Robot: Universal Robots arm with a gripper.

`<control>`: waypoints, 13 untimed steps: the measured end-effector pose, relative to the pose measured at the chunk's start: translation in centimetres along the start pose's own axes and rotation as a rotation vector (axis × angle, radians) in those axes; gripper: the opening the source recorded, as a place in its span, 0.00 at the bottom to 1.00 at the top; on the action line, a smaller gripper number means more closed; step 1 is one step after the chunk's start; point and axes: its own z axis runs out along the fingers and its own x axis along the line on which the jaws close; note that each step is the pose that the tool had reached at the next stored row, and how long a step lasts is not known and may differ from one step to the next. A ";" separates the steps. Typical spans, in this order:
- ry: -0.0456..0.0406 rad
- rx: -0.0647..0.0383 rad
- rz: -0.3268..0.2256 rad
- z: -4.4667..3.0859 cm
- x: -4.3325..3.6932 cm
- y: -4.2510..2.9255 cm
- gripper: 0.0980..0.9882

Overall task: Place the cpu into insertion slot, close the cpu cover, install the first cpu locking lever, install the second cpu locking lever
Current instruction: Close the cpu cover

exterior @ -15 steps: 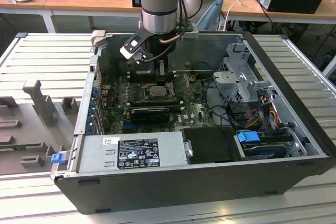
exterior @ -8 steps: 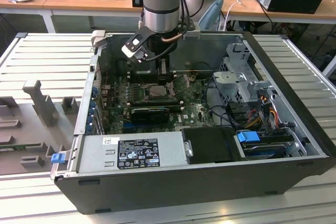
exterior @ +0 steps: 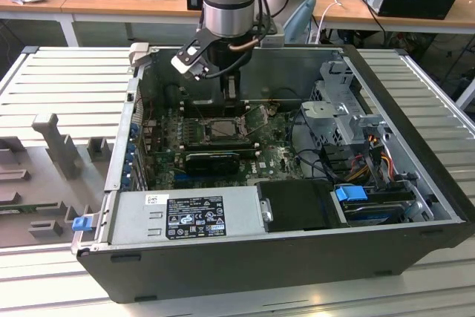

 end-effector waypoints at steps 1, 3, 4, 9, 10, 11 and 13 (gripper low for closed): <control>0.0000 0.000 0.000 -0.25 0.01 0.01 0.01; 0.0002 0.000 0.000 -0.34 0.02 0.04 0.01; 0.0002 0.000 0.000 -0.35 0.02 0.08 0.01; -0.0002 0.000 0.000 -0.47 0.03 0.35 0.01; -0.0001 0.000 0.000 -0.59 0.03 0.36 0.01; -0.0001 0.000 0.000 -0.70 0.04 0.38 0.01; 0.0000 0.000 0.000 -0.71 0.04 0.59 0.01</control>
